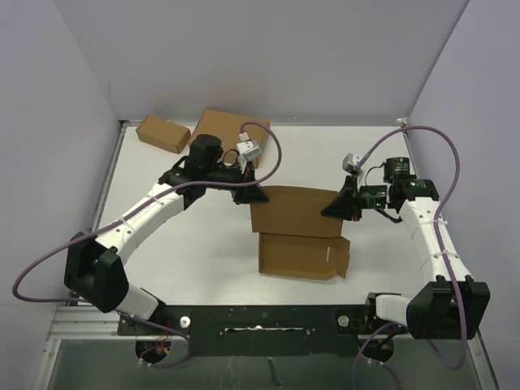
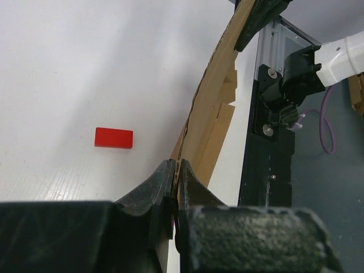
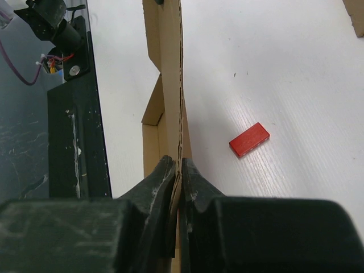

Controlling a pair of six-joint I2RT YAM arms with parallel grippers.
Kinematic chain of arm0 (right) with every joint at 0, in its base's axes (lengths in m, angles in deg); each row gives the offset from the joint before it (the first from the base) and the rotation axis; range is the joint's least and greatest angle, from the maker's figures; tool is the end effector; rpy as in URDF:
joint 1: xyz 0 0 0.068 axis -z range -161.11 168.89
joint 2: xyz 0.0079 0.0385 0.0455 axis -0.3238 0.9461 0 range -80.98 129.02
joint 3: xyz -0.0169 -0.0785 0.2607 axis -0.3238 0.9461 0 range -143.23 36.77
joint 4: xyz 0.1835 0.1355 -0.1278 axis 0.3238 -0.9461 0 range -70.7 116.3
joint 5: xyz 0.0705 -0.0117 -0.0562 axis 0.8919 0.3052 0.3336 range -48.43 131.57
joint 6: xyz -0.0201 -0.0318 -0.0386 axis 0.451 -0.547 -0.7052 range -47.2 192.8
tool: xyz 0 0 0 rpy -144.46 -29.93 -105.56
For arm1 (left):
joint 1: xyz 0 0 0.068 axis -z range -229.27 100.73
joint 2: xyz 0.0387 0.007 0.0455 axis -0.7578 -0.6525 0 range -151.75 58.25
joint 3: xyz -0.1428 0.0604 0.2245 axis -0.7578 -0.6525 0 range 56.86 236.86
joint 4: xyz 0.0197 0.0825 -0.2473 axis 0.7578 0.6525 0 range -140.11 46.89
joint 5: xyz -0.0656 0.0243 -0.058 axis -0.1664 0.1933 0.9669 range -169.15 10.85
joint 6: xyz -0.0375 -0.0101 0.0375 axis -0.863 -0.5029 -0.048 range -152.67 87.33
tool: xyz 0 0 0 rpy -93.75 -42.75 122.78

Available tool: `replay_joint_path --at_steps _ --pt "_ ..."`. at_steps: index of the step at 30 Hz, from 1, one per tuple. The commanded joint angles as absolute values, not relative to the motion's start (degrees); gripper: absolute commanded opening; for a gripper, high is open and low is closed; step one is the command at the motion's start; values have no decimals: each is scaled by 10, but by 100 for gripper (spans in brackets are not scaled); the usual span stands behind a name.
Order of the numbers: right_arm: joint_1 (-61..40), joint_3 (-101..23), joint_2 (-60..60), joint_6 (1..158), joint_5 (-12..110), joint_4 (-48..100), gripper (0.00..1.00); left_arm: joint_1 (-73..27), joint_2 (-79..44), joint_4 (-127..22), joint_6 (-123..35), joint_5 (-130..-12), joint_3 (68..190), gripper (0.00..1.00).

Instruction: Fold the paper box

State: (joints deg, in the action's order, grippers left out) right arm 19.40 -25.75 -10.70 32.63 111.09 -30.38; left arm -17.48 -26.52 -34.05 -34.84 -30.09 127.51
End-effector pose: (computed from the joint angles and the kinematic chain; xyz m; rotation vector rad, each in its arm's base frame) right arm 0.2193 0.0313 0.3105 -1.0047 1.8295 1.1790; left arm 0.2682 -0.1979 0.3258 1.0512 1.8568 -1.2475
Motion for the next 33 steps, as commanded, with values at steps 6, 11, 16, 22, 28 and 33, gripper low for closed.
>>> replay_joint_path --at_steps 6,11,16,22,28,33 --pt "189 -269 -122 322 1140 -301 6 -186 -224 -442 -370 -305 1235 0" --pt "189 -264 -124 324 1142 -296 17 -188 -193 -461 -378 -322 1202 0" --pt "189 -263 -131 324 1139 -296 30 -192 -152 -468 -385 -346 1167 0" --pt "212 -260 -149 324 1148 -296 40 -205 -102 -473 -413 -364 1125 0" --pt "253 -245 -173 326 1179 -293 50 -208 -63 -492 -446 -377 1075 0" --pt "274 -224 -198 341 1187 -276 58 -209 -35 -492 -465 -395 1053 0"
